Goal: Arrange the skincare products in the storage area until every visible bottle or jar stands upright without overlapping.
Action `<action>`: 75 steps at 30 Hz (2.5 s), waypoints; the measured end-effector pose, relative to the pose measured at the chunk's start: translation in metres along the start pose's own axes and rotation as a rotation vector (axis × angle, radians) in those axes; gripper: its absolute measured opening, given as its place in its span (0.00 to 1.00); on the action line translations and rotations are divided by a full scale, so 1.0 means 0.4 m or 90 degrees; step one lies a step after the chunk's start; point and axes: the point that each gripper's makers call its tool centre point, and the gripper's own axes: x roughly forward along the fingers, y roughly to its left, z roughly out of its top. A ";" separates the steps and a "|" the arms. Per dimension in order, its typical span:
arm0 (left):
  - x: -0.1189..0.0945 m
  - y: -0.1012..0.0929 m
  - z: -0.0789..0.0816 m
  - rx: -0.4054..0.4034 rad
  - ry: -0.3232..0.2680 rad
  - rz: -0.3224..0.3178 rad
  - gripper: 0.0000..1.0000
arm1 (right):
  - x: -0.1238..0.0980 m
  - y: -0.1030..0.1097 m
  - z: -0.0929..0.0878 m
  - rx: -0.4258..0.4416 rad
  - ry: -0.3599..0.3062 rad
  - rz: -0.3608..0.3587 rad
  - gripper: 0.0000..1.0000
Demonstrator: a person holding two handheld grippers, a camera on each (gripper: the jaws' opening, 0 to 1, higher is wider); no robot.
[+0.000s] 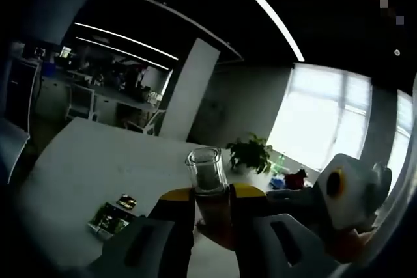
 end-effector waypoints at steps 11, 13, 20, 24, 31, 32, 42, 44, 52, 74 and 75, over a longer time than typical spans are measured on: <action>0.003 -0.046 -0.020 0.108 0.028 -0.069 0.15 | -0.025 -0.003 -0.027 0.017 0.003 -0.005 0.21; 0.003 -0.055 -0.033 0.126 0.044 -0.087 0.15 | -0.031 0.002 -0.039 0.017 0.009 0.001 0.22; 0.011 -0.094 -0.077 0.206 0.091 -0.181 0.15 | -0.051 0.014 -0.082 0.029 0.031 0.019 0.23; 0.019 -0.117 -0.101 0.236 0.113 -0.237 0.15 | -0.068 0.014 -0.111 0.043 0.043 0.033 0.23; 0.039 -0.156 -0.139 0.290 0.129 -0.314 0.15 | -0.087 0.003 -0.155 0.053 0.071 0.022 0.24; 0.043 -0.161 -0.148 0.299 0.132 -0.324 0.15 | -0.089 0.002 -0.165 0.055 0.076 0.018 0.24; 0.073 -0.161 -0.237 0.324 0.181 -0.415 0.15 | -0.106 -0.005 -0.278 0.057 0.152 -0.005 0.24; 0.077 -0.161 -0.255 0.313 0.191 -0.424 0.15 | -0.110 -0.006 -0.284 0.060 0.162 -0.005 0.24; 0.101 -0.148 -0.309 0.340 0.232 -0.432 0.15 | -0.081 0.008 -0.345 0.077 0.195 0.007 0.24; 0.184 -0.067 -0.490 0.387 0.317 -0.445 0.14 | -0.004 0.016 -0.554 0.131 0.296 0.015 0.22; 0.187 -0.061 -0.497 0.390 0.320 -0.446 0.14 | -0.001 0.018 -0.561 0.132 0.301 0.018 0.22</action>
